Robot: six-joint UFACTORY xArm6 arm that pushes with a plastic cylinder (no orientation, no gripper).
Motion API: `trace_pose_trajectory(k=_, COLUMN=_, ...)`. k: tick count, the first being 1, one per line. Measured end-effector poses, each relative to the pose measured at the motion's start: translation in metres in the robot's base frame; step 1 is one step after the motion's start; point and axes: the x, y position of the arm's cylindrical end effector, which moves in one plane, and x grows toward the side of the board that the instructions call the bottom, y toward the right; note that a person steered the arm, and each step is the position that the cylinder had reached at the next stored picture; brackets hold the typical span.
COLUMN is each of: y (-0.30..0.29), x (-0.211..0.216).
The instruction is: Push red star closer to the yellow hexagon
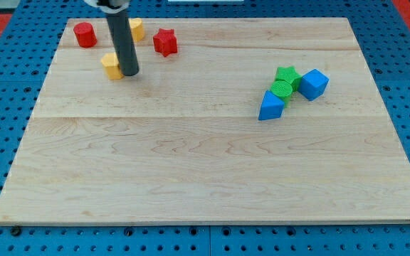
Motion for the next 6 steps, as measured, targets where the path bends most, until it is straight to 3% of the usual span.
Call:
trace_pose_trajectory(k=1, y=0.066, x=-0.008)
trace_pose_trajectory(k=2, y=0.119, x=-0.054)
trace_pose_trajectory(k=3, y=0.113, x=-0.101)
trace_pose_trajectory(k=4, y=0.053, x=-0.103)
trace_pose_trajectory(k=6, y=0.025, x=-0.091)
